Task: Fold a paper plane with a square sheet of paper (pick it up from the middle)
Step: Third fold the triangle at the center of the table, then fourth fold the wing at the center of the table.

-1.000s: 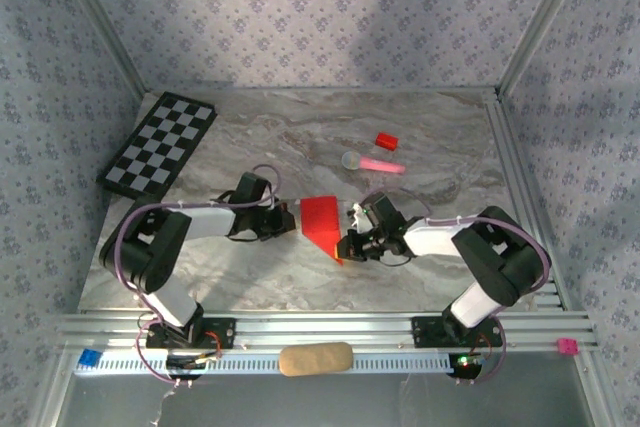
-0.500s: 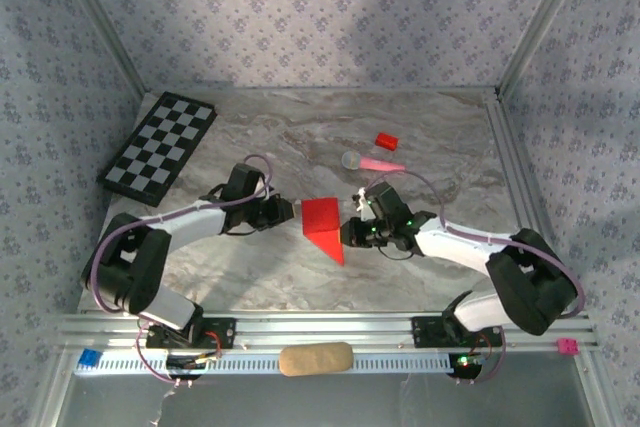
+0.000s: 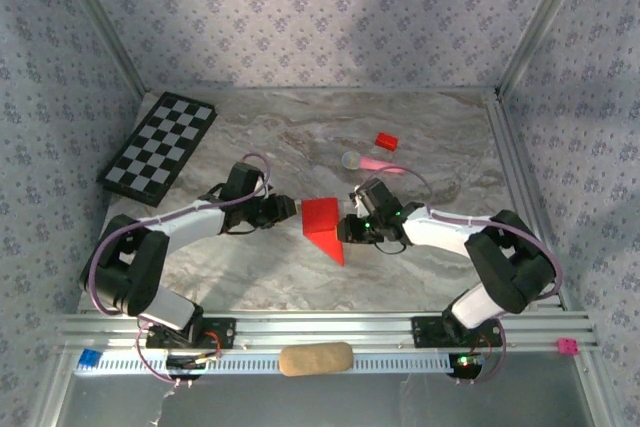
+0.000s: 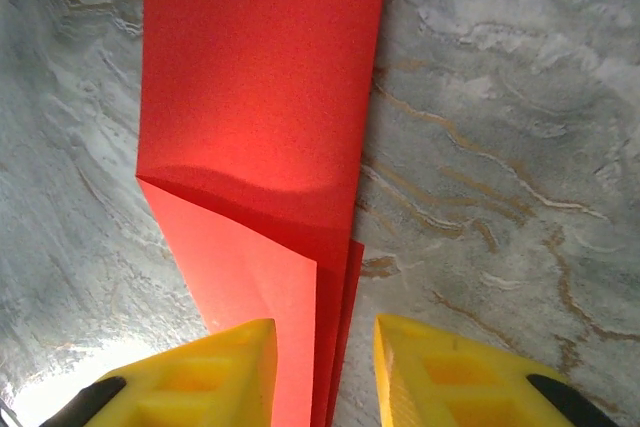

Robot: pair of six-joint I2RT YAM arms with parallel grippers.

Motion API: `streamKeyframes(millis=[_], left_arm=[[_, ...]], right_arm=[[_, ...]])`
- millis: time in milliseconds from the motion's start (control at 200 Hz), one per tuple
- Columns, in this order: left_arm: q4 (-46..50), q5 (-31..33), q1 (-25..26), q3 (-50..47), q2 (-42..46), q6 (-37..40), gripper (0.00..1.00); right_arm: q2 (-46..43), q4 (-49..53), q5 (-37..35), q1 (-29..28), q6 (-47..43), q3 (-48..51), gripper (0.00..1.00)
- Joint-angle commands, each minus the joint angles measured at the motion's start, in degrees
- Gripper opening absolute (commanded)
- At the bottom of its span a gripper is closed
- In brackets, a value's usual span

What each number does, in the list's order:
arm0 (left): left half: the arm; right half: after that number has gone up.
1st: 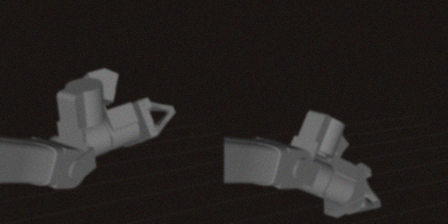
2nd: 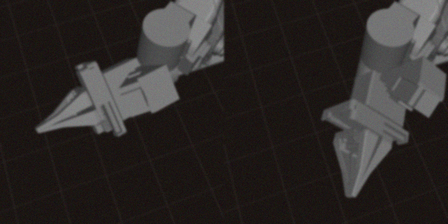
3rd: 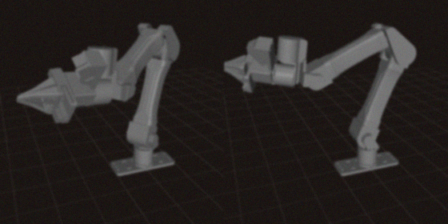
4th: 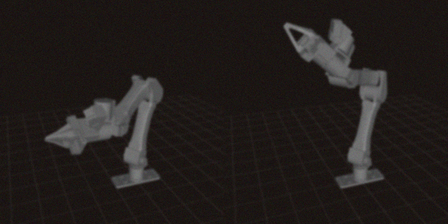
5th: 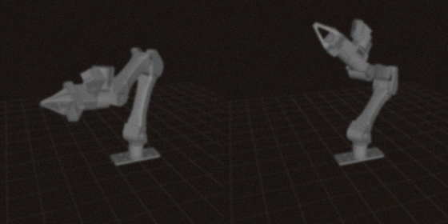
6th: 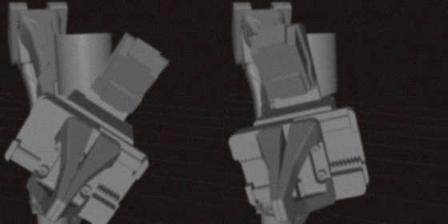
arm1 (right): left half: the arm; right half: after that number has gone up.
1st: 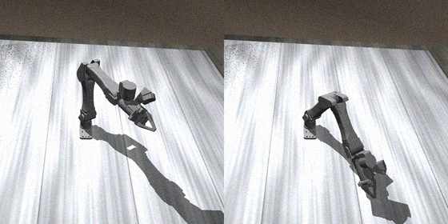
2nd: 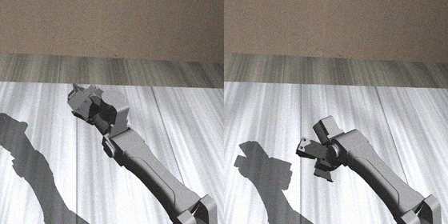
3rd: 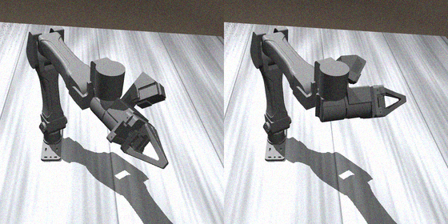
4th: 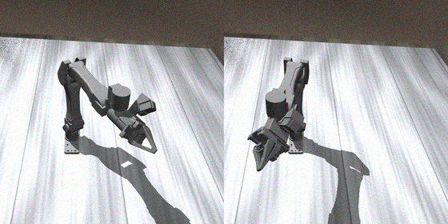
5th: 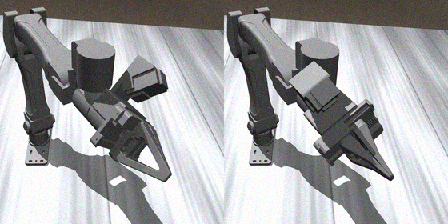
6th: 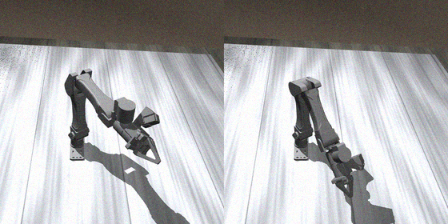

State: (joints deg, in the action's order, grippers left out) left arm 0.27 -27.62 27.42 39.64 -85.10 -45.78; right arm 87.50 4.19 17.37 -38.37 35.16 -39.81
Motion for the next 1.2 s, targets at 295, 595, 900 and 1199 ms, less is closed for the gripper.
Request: streamKeyframes(millis=[295, 595, 900, 1199], left_arm=[[-0.62, -3.15, 0.56, 2.36, -2.84, -1.07, 0.39], [-0.23, -3.45, 0.79, 2.96, -3.32, -1.35, 0.4], [-0.36, -4.62, 0.79, 4.51, -5.28, -1.63, 0.41], [-0.71, -6.62, 0.64, 6.13, -8.02, -2.16, 0.45]], right_arm=[[4.39, -3.02, 3.32, 0.04, 0.41, -2.5, 0.21], [1.05, -1.87, 2.53, 0.06, -0.45, -1.26, 0.08], [-1.64, -7.13, 4.59, 0.87, 0.44, 2.35, 0.02], [-4.97, -14.89, 8.74, 2.38, 2.27, 6.51, 0.0]])
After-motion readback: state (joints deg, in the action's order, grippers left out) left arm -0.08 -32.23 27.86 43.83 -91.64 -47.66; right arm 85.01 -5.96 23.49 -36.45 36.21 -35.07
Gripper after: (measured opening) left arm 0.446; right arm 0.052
